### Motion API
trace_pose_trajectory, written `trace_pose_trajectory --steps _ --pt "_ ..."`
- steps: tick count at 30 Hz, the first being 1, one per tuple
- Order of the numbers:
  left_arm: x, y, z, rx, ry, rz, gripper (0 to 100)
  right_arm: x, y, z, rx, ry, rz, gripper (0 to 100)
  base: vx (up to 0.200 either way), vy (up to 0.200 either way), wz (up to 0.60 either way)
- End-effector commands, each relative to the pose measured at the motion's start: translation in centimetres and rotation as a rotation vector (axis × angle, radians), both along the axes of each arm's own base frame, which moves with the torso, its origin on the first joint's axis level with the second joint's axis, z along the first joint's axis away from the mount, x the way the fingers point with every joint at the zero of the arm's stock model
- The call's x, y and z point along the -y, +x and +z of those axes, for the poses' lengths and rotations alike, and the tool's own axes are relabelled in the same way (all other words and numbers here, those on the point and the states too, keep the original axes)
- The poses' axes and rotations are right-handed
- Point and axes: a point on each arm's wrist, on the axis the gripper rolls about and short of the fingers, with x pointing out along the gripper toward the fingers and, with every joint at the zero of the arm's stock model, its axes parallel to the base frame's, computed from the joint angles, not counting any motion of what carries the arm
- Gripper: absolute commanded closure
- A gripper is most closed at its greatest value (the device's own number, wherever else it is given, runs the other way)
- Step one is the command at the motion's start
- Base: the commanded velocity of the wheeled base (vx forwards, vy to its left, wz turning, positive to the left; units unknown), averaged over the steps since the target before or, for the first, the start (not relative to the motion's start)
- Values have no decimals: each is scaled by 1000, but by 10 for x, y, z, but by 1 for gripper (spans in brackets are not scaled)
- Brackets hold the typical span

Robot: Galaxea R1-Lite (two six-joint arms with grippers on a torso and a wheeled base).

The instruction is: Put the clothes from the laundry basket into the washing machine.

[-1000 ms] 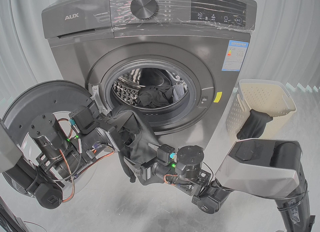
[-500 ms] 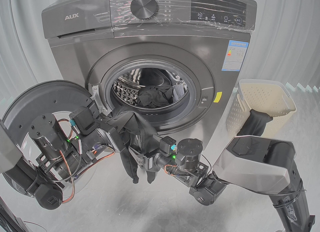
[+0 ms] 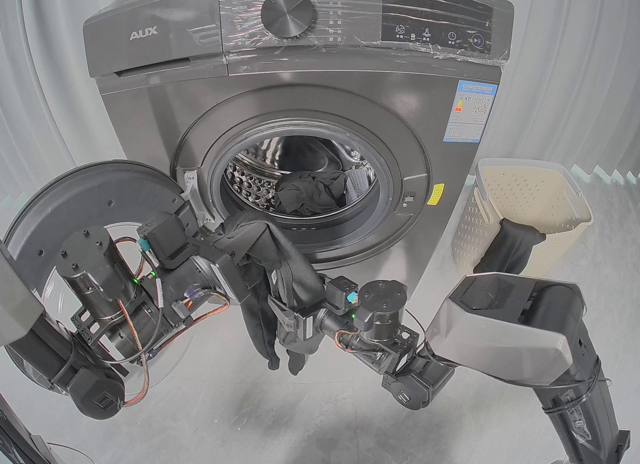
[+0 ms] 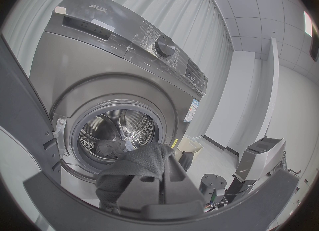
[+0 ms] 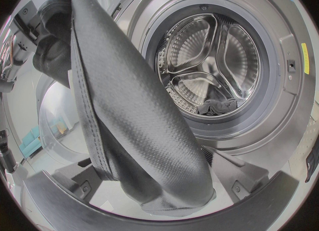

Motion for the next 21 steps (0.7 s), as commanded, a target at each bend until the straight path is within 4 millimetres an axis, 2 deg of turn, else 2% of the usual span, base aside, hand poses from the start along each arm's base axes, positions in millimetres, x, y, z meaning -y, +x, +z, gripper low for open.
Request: trace_pose_trajectory --steps 1,7,8,12,15,19,20,21 --pt "0 0 1 4 -3 0 100 0 0 -8 -14 -13 -1 0 0 0 0" --pt "0 -1 1 2 -2 0 100 0 1 -10 -13 -10 -6 0 0 0 0" --pt "0 -1 1 4 -3 0 100 0 1 -10 -12 -9 -6 100 0 0 0" --pt "0 1 -1 -4 2 0 100 1 -1 -10 -13 -8 -4 100 0 0 0" --pt "-1 3 -5 -15 8 7 100 2 -14 0 -14 -7 16 100 0 0 0" --pt "-2 7 -8 -22 13 21 100 9 -43 18 -27 -17 63 100 0 0 0" --pt "-2 7 -8 -22 13 21 100 9 -43 18 -27 -17 63 100 0 0 0" --pt "-3 8 -8 -22 13 24 100 16 -54 31 -28 -16 78 100 0 0 0"
